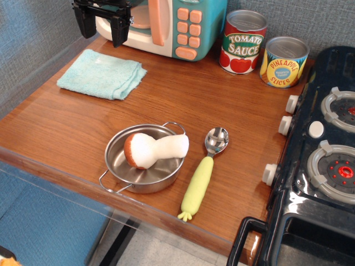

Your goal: Place the red and white mushroom on the blue towel

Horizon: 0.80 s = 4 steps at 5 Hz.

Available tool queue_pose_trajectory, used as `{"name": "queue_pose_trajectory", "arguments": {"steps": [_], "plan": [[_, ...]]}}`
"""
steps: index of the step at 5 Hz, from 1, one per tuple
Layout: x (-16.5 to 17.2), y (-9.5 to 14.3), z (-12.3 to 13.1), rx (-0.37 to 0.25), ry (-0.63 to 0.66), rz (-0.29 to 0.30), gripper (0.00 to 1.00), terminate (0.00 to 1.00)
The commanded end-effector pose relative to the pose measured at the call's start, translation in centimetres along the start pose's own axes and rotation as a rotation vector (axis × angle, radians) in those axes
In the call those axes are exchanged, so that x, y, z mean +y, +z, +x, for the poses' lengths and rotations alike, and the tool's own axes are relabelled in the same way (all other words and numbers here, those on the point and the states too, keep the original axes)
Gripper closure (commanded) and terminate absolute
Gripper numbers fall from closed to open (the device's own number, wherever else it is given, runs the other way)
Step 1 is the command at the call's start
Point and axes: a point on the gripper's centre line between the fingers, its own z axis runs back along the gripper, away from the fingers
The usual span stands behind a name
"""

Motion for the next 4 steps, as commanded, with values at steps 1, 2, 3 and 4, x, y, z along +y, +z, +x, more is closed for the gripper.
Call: {"name": "queue_pose_trajectory", "arguments": {"steps": [1,2,3,4], "plan": [[0.0,0.0,0.0,0.000,0.000,0.000,0.00,0.00],[-3.8,1.1,-1.4,-0.018,-0.118,-0.012,0.00,0.00],[-7.4,2.0,-3.5,-0.029,-0.240,-0.019,0.00,0.00],[-11.7,3.3,-6.3,-0.057,-0.385,-0.040,0.00,0.00]]}}
